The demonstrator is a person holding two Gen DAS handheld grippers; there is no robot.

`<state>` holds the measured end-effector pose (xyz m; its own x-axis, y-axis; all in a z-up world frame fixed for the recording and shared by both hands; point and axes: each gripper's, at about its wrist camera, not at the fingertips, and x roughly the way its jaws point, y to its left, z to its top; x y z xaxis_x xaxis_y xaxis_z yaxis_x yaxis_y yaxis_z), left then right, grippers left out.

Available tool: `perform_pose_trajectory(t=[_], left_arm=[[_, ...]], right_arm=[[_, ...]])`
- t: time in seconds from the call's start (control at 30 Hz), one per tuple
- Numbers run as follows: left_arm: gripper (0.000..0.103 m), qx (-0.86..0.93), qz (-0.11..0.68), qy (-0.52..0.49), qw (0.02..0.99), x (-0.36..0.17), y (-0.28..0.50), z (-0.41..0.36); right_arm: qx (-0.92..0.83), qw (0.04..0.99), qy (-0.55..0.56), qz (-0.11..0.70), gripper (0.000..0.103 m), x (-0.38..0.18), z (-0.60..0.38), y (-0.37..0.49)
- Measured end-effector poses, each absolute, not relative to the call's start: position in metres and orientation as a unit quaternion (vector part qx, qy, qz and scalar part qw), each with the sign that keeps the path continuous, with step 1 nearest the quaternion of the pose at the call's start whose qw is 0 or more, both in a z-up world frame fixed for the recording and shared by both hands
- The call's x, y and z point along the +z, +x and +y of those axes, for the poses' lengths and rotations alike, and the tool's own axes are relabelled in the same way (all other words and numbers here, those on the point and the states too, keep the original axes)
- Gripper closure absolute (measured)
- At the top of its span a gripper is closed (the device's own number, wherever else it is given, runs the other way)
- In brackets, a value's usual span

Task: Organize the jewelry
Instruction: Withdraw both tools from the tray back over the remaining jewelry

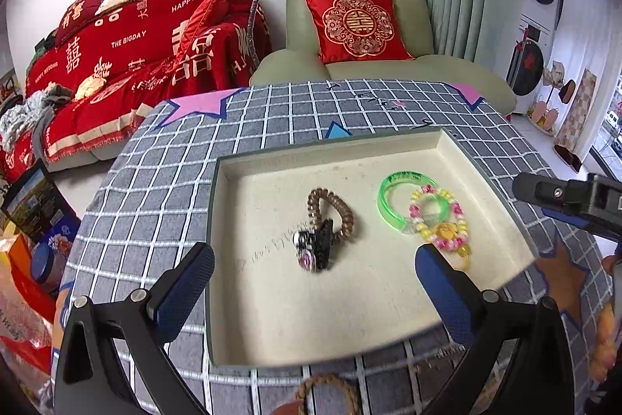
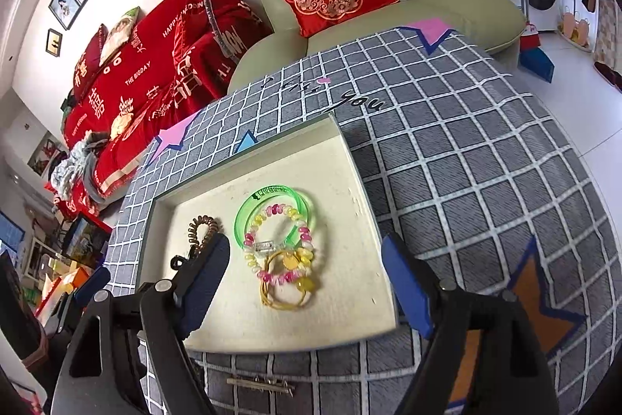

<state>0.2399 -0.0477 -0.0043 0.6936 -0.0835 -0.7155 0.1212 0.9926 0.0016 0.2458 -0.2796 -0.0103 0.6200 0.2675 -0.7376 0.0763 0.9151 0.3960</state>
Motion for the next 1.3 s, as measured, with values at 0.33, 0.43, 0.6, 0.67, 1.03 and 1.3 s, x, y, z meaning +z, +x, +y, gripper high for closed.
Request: perform_pose_trajectory(t=[0.33, 0.43, 0.6, 0.67, 1.03, 1.3], left_arm=[[0.000, -0.056, 0.401, 0.024, 0.914, -0.002, 0.202, -0.038], [0.000, -0.056, 0.401, 0.020, 0.914, 0.000, 0.189, -0.032], [0.000, -0.053, 0.403, 0.032, 0.913, -0.005, 0.166, -0.021], [0.000, -0.050, 0.408, 0.033, 0.911, -0.009, 0.157, -0.016], [0.000, -0.035, 0.443, 0.011, 0.896, -0.039, 0.134, 0.011], [0.000, -0.051, 0.467, 0.005, 0.883, -0.057, 0.130, 0.010]], right_arm=[[0.061, 0.889, 0.206, 0.405, 0.000, 0.006, -0.282, 0.209], [0.057, 0.890, 0.210, 0.400, 0.000, 0.010, -0.285, 0.198], [0.074, 0.886, 0.218, 0.402, 0.000, 0.011, -0.289, 0.184], [0.084, 0.882, 0.214, 0.411, 0.000, 0.010, -0.288, 0.178], [0.094, 0.869, 0.165, 0.457, 0.000, -0.007, -0.280, 0.152], [0.102, 0.862, 0.099, 0.487, 0.000, -0.026, -0.264, 0.133]])
